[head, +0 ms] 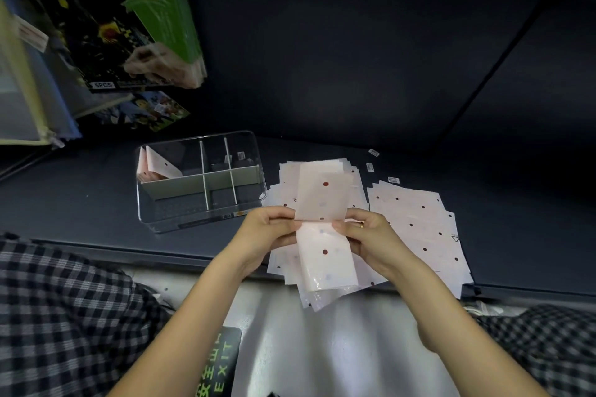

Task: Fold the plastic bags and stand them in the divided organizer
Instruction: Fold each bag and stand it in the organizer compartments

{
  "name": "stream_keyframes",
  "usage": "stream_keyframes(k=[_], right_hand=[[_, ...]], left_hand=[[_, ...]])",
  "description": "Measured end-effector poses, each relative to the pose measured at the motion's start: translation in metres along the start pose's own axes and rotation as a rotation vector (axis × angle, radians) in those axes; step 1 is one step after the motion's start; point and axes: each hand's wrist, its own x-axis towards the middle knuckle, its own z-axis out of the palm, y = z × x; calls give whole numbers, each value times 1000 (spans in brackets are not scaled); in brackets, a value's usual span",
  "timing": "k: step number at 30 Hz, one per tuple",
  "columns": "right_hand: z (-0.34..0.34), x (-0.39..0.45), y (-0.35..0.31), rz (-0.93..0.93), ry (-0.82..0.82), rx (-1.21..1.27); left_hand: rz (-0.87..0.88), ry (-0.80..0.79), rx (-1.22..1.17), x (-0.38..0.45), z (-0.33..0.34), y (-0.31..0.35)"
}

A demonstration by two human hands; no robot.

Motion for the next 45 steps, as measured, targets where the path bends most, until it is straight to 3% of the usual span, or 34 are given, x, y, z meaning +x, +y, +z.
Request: stream_keyframes(k=[10, 14, 18, 24, 27, 32, 34, 37, 45], right_hand=[[6, -2, -1, -74, 27, -91], [5, 0, 3, -103, 43, -129], [3, 1, 5, -126, 24, -194], [0, -4, -1, -138, -15, -246], [0, -3, -4, -128, 34, -255], [12, -10, -10, -256, -70, -675], [15, -11, -12, -295, -26, -720], [15, -11, -17, -353, 49, -725], [8, -5, -28, -388, 190, -558]], left_hand=[[36, -22, -13, 0, -3, 5], [-57, 20, -70, 0, 4, 3], [-121, 55, 38, 0, 14, -1], [-42, 93, 97, -3, 18, -1], [97, 166, 295, -3, 19, -3], [343, 198, 808, -6, 21, -3], [400, 168, 906, -8, 24, -2], [399, 173, 816, -8, 24, -1], [106, 125, 455, -3, 3, -1]])
